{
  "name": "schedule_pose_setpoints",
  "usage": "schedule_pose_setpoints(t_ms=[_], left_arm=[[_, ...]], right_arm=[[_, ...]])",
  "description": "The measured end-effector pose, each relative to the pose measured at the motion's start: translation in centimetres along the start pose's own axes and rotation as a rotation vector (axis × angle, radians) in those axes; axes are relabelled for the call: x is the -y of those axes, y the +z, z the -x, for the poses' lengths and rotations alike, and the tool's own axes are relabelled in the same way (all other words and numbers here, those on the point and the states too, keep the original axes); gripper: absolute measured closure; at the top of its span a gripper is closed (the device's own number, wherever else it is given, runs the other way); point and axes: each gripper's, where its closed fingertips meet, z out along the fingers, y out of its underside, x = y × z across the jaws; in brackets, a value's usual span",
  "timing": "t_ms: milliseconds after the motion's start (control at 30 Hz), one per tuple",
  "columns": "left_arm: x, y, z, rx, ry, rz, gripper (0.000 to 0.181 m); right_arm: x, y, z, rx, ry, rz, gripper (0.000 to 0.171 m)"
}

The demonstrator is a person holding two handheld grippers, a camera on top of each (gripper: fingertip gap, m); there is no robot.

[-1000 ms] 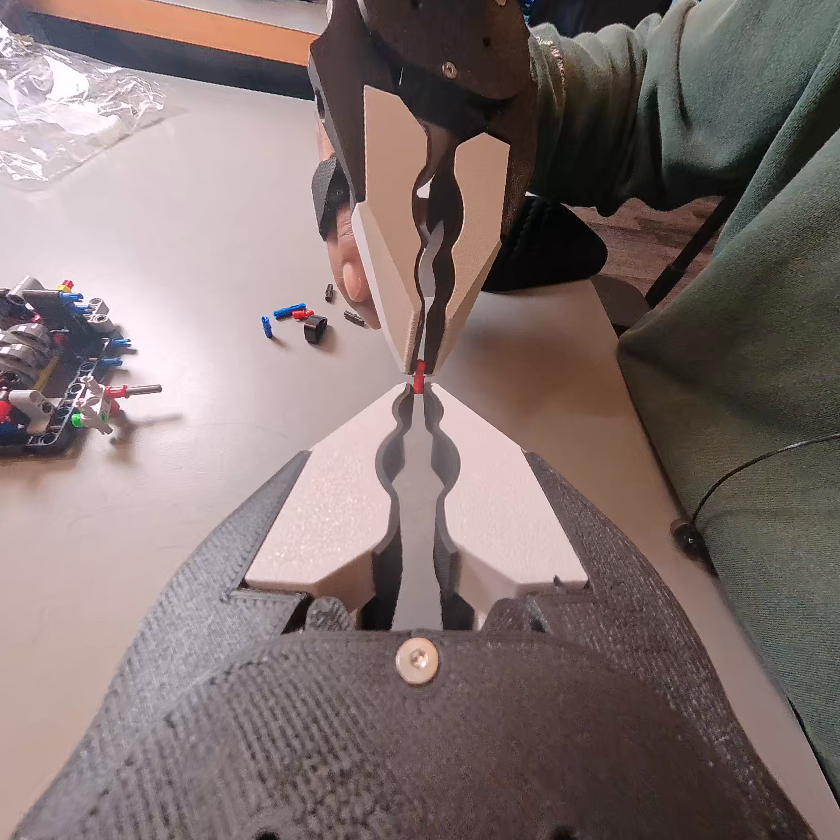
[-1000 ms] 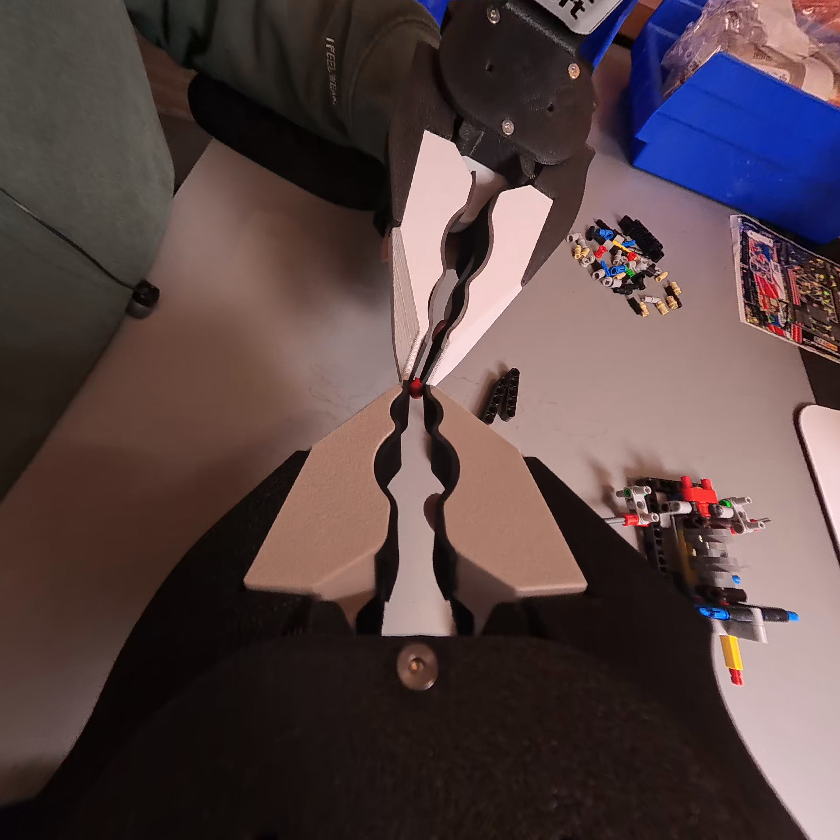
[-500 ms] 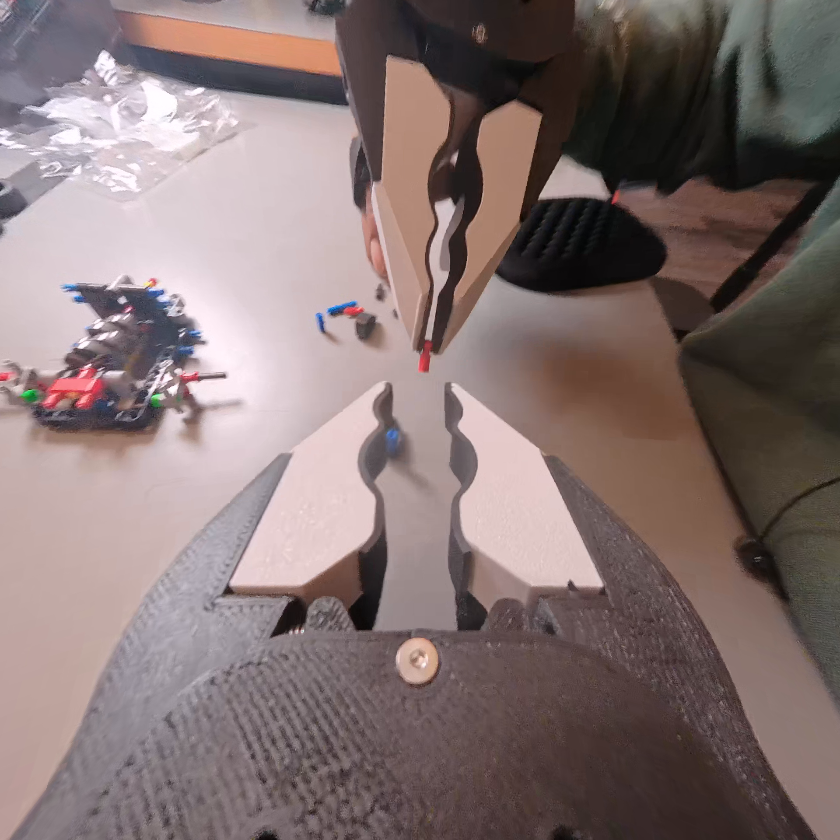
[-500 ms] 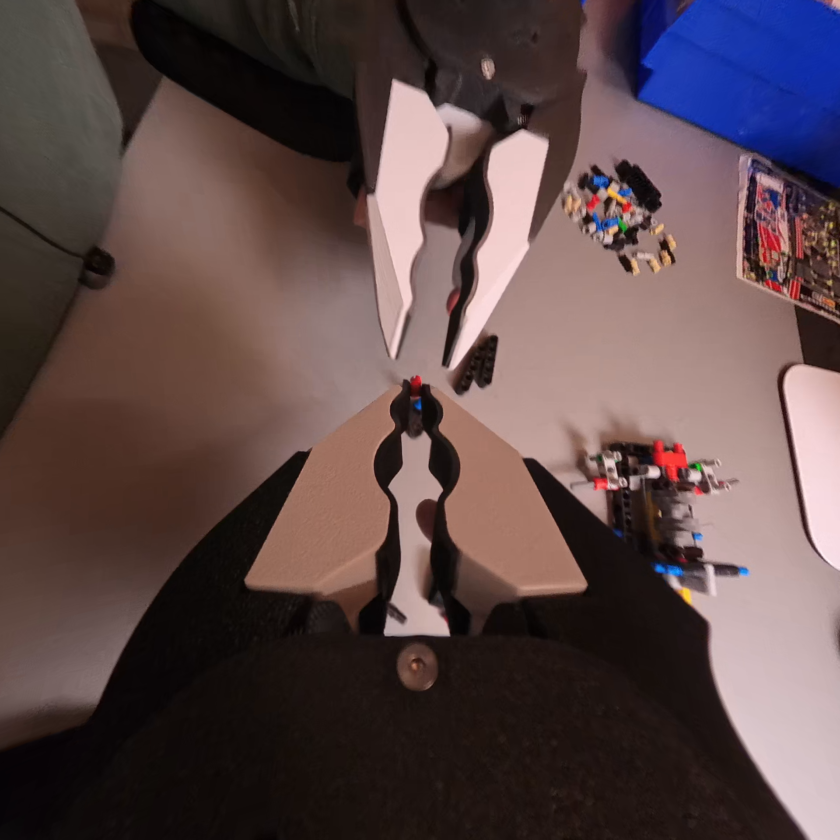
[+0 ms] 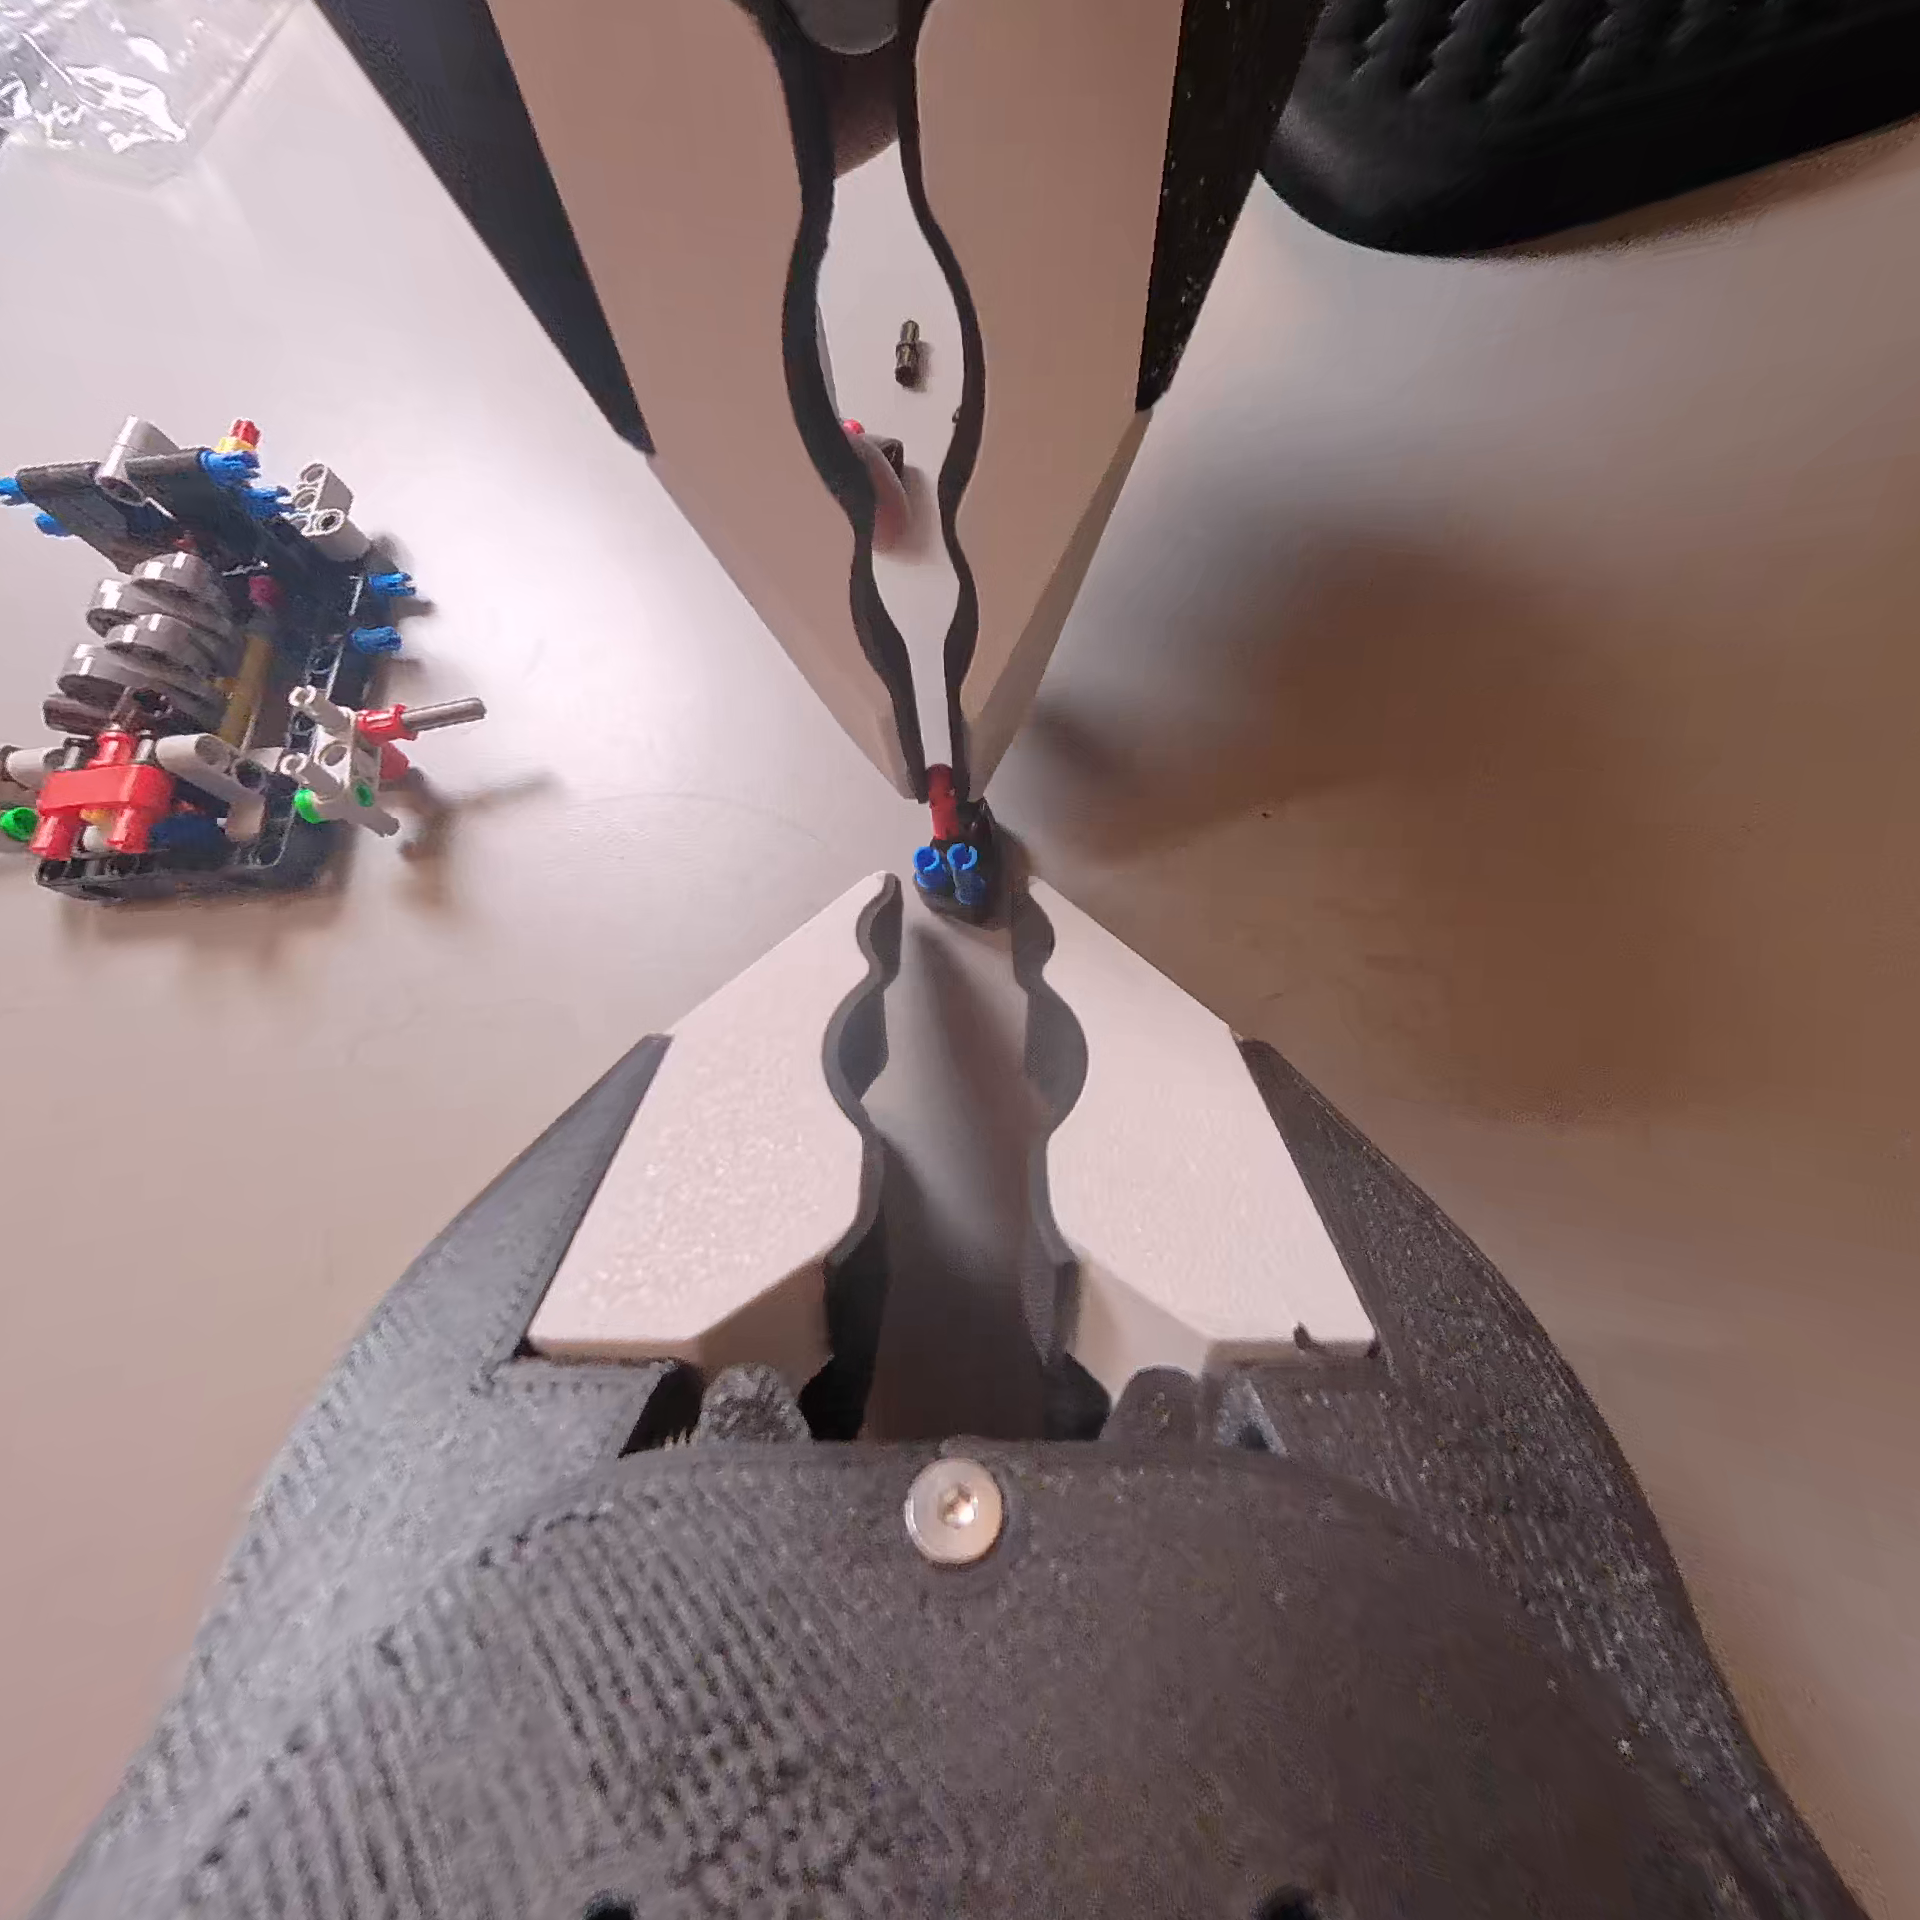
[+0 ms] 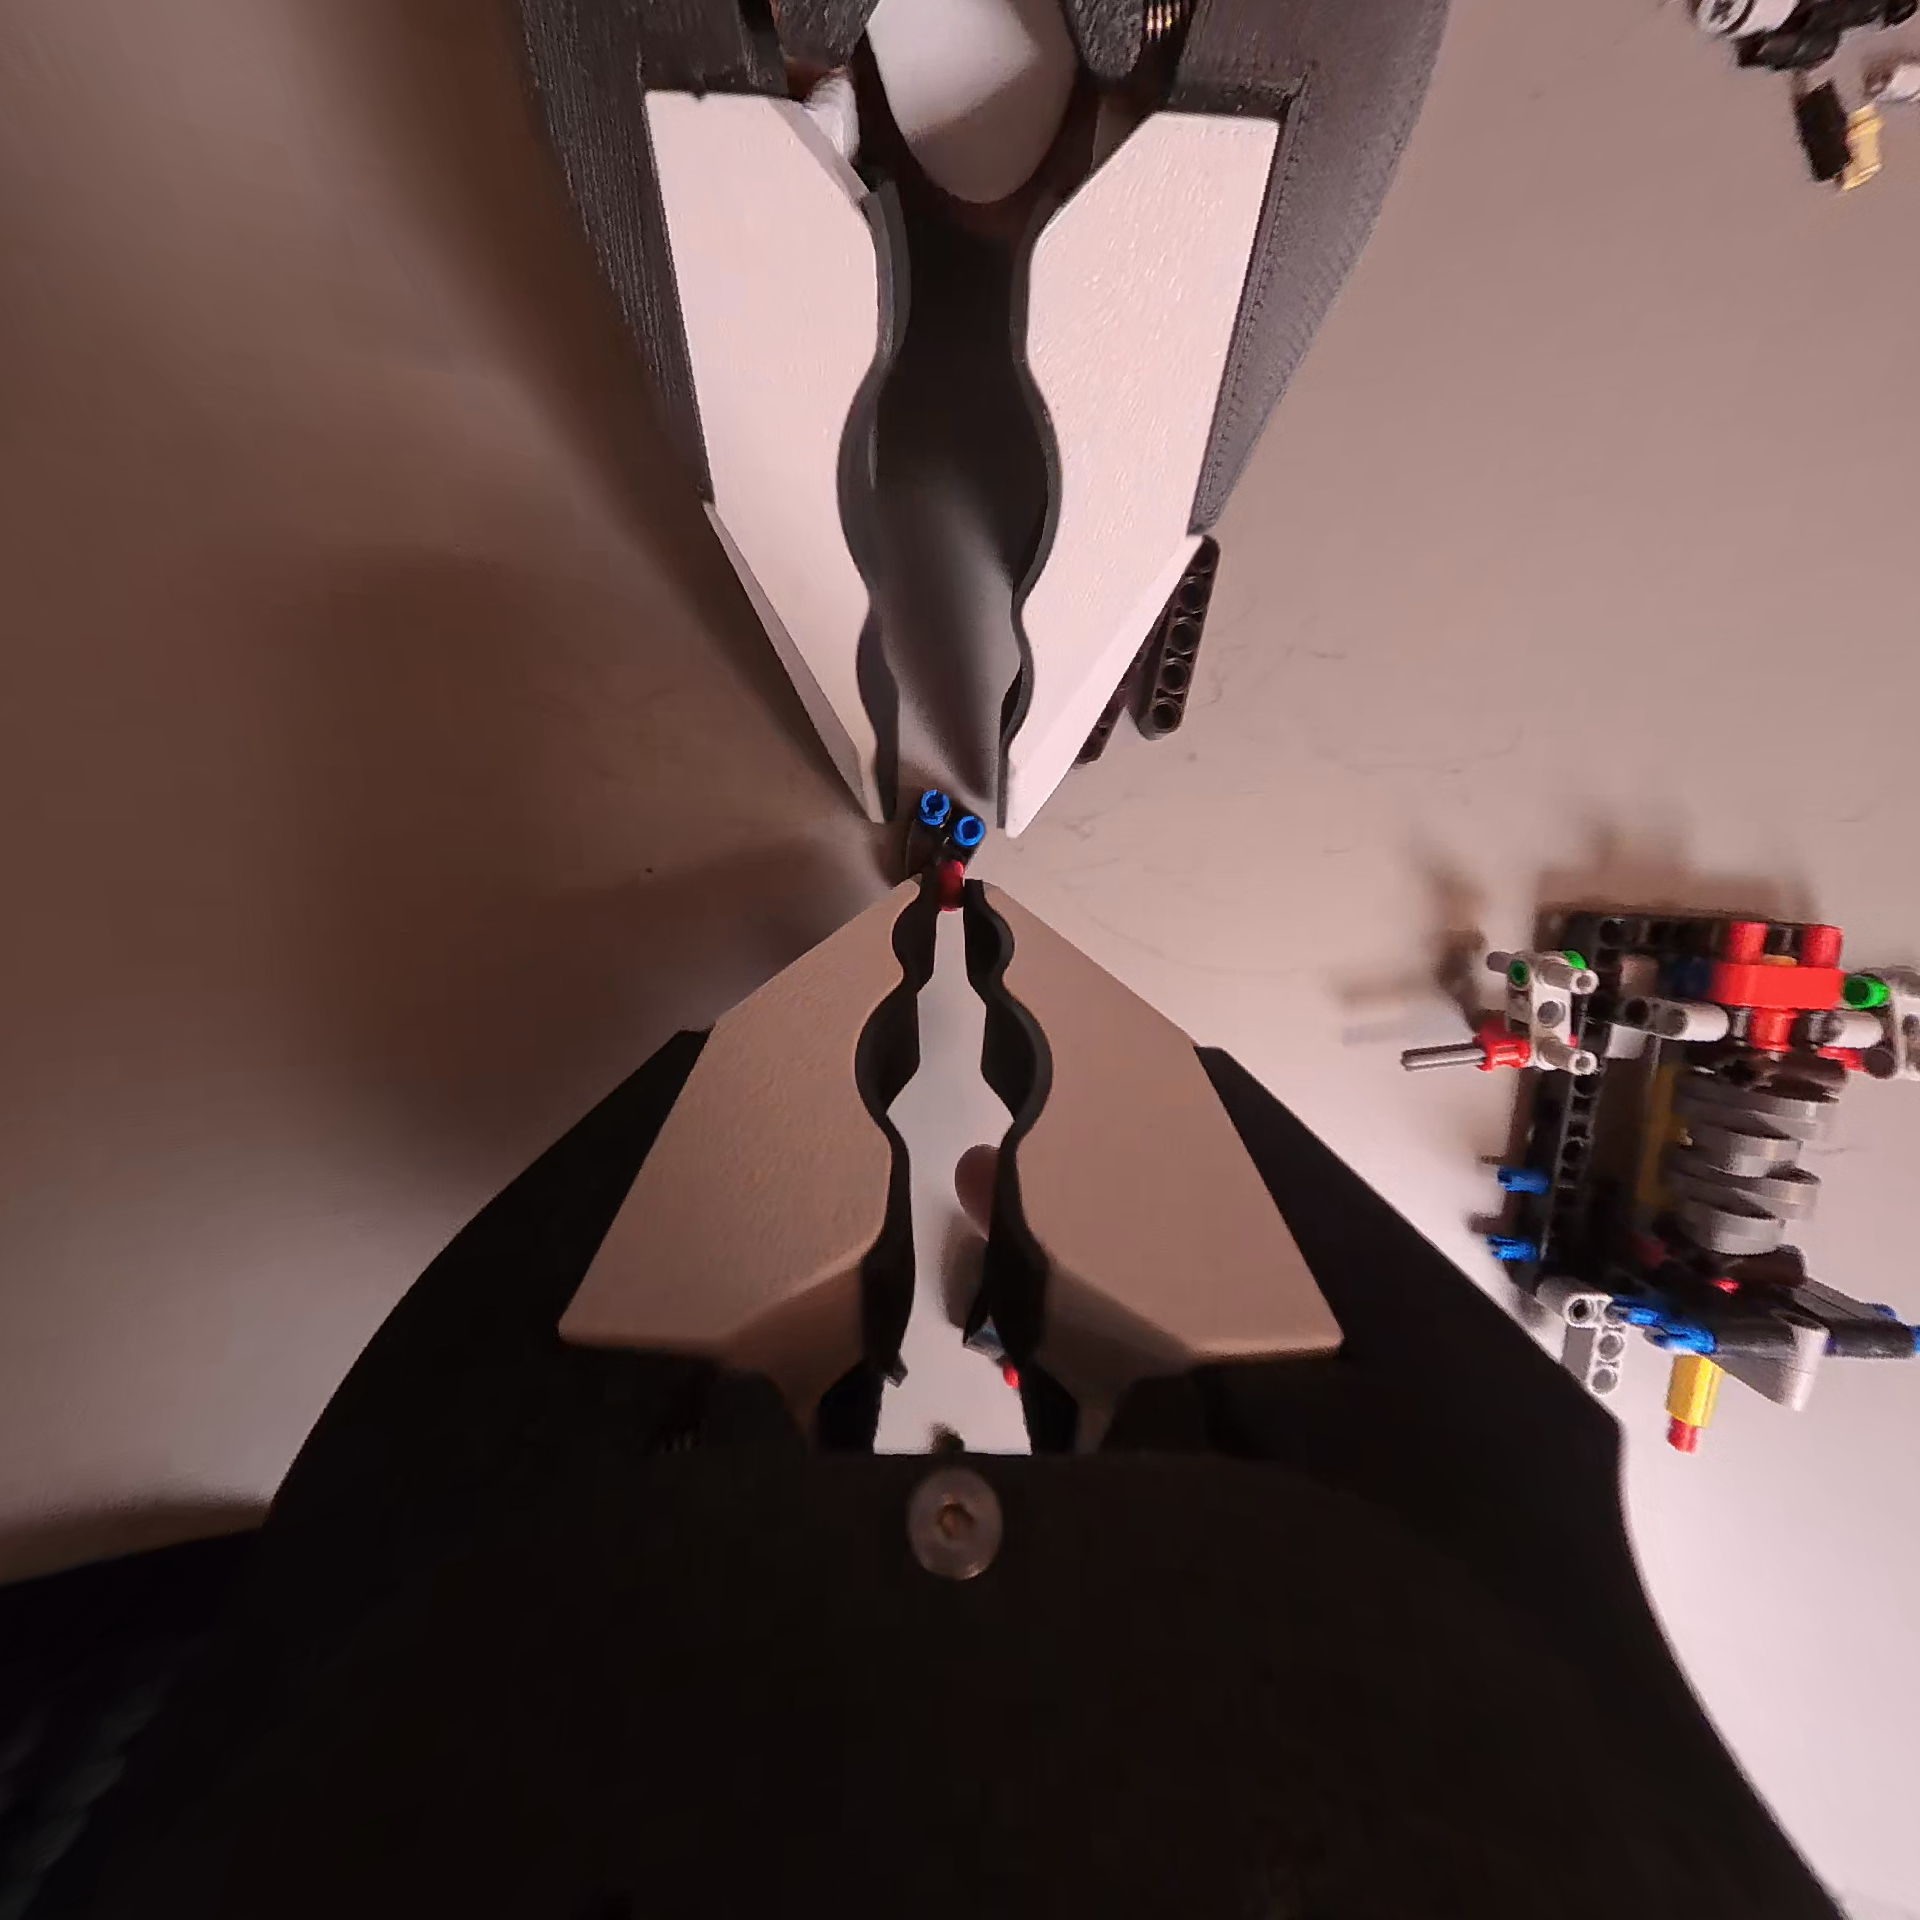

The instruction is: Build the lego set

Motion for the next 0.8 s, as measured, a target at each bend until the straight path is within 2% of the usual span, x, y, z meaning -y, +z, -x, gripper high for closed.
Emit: schedule_pose_setpoints(t_ms=[33,333,800], left_arm=[[-0.02,0.11,0.01,0.002,0.003,0.005,0.165],[0.06,0.31,0.03,0.012,0.017,0.007,0.169],[0.03,0.32,0.08,0.029,0.032,0.008,0.169]], right_arm=[[-0.11,0.11,0.05,0.005,0.003,0.017,0.169],[-0.43,0.2,0.0,0.011,0.035,0.142,0.17],[0.2,0.44,-0.15,-0.027,0.076,0.184,0.17]])
